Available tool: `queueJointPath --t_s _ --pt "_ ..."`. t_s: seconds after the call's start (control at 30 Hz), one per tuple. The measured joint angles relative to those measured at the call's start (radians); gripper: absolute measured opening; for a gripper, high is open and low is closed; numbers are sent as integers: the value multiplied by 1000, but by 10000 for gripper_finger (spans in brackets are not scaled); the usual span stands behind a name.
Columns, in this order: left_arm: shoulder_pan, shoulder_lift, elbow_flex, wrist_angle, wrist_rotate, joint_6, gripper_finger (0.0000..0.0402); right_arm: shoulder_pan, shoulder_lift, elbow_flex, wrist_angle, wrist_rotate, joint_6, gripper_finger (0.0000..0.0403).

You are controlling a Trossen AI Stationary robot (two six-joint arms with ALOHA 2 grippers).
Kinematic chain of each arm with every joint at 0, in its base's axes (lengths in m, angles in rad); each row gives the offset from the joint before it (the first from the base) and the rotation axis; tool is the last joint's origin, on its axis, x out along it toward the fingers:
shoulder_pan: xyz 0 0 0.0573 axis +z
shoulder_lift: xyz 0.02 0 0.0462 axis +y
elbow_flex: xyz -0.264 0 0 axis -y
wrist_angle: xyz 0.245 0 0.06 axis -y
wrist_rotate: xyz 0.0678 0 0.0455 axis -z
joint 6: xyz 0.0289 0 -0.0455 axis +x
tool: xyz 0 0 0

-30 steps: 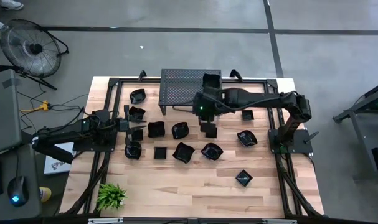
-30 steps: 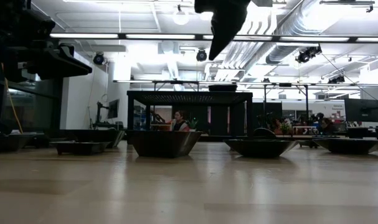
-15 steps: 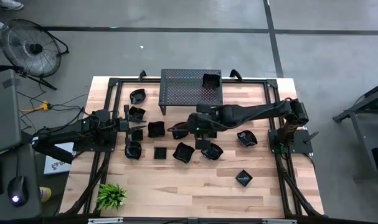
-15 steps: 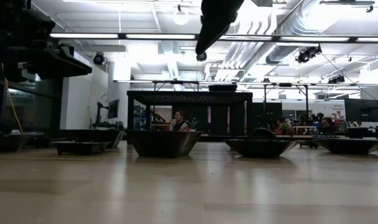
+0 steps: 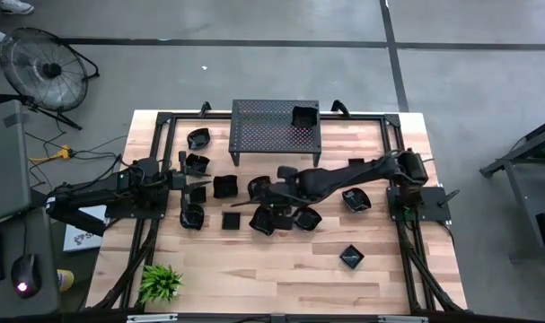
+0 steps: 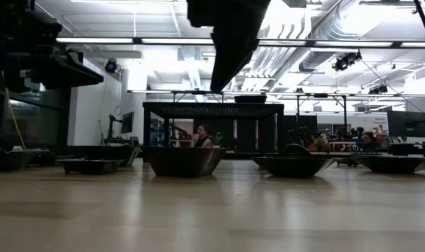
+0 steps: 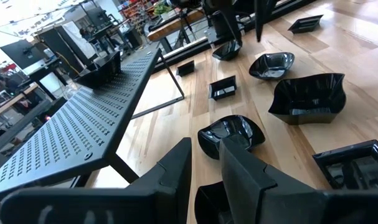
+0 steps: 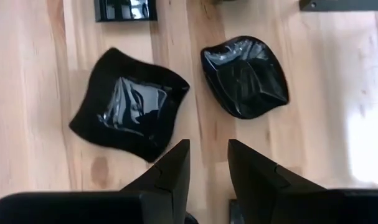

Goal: Pick & Place Mini shaped plates
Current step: Stack the black distorted square plate on top of the black distorted square plate on the shelf

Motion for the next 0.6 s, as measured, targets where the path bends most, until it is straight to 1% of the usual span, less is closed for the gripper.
queueJointPath --t_s 0.07,0.2,0.43,0.6 --pt "0 0 0 0 0 0 80 4 18 0 12 -11 35 103" --pt "0 0 0 0 0 0 80 14 46 0 46 -82 73 103" --pt "0 0 0 0 0 0 80 30 92 0 140 -177 181 103" --pt "0 0 0 0 0 0 80 40 109 0 166 -188 209 103"
